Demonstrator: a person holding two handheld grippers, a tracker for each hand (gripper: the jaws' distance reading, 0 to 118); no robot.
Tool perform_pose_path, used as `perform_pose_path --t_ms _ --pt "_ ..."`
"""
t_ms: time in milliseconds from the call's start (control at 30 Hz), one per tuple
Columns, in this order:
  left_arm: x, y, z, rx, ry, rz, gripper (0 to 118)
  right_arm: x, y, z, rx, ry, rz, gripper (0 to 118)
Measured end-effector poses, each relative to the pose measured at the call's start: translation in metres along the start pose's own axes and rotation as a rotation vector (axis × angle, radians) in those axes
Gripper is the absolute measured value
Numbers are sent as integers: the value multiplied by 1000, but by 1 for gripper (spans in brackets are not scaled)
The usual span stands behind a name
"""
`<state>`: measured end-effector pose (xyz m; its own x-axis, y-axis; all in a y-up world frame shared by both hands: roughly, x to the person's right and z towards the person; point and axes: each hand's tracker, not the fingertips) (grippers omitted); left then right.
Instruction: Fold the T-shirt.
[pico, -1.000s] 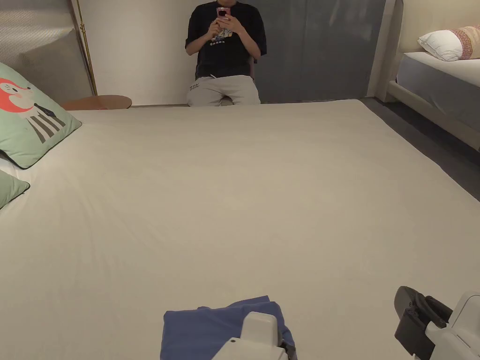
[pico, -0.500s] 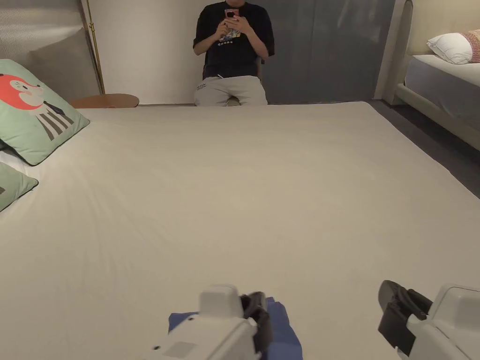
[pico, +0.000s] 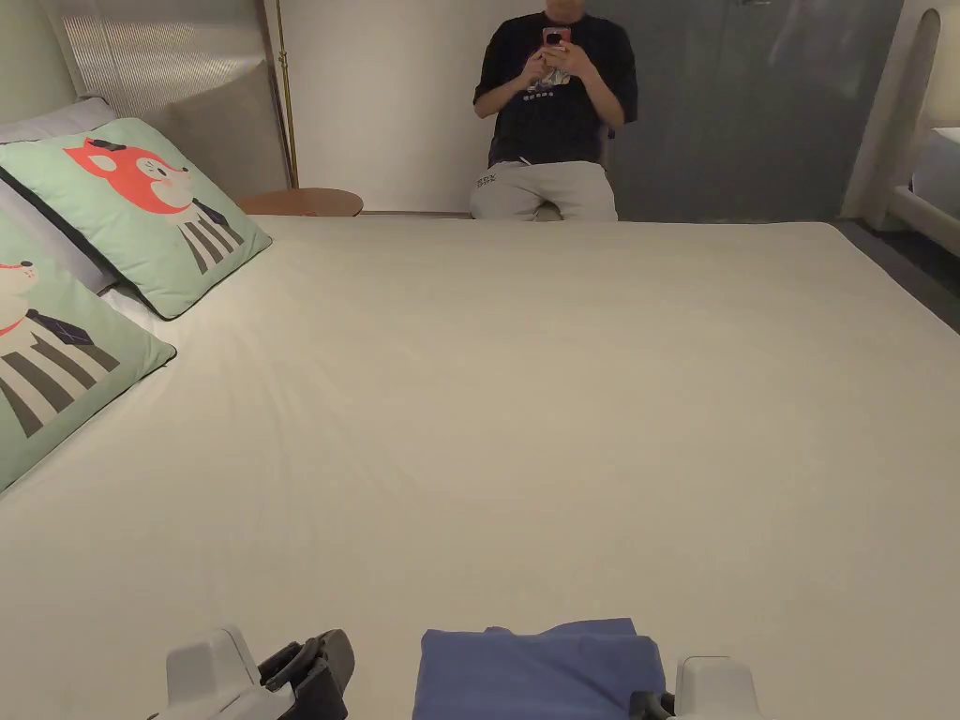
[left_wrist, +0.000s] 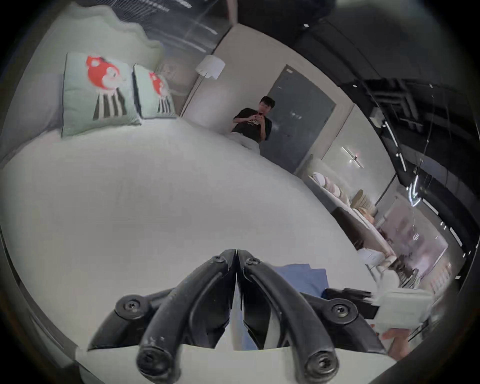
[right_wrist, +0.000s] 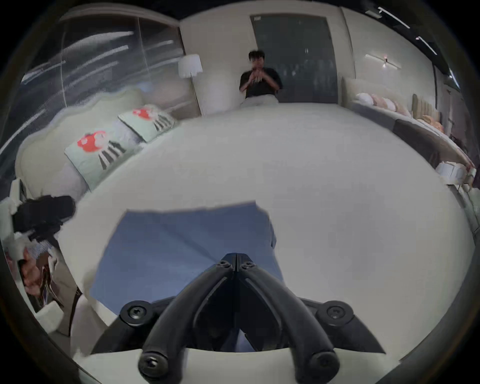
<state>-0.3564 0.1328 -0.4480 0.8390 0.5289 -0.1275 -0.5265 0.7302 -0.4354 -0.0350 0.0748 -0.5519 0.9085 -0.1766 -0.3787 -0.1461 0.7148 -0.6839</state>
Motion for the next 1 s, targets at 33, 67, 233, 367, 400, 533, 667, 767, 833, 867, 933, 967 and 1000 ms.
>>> perform_pose_path --t_ms 33,67,233,367,400,533,667,767,833,867,933,967,1000 --pt "-6 -1 -2 -17 -9 24 0 1 -1 -5 -26 1 11 0" --pt "-12 -2 -4 -47 -24 44 0 2 1 -8 -22 -1 17 0" --pt "-35 -1 -35 -268 -186 173 81 -1 17 -13 -102 6 103 0" --pt "-44 -3 -72 -419 -330 244 110 10 30 -22 -159 35 91 0" --pt "-44 -3 -80 -454 -348 260 110 9 32 -18 -178 44 83 0" --pt "-32 -10 -99 -523 -360 294 109 18 35 -19 -204 72 49 0" --pt "-53 -5 -113 -543 -434 356 85 21 34 -19 -207 84 18 0" --pt "-44 -11 -118 -570 -320 287 41 18 35 -16 -206 70 16 0" --pt "-51 -9 -115 -558 -360 326 33 7 36 -11 -200 50 32 0" --pt "-55 -6 -113 -563 -382 379 29 5 38 -8 -197 46 38 0" --pt "-56 -1 -104 -556 -389 383 25 0 43 -3 -183 59 19 0" --pt "-60 4 -100 -553 -383 386 24 -2 46 0 -170 88 -5 0" --pt "-65 8 -96 -551 -384 393 23 -5 49 2 -158 100 -10 0"
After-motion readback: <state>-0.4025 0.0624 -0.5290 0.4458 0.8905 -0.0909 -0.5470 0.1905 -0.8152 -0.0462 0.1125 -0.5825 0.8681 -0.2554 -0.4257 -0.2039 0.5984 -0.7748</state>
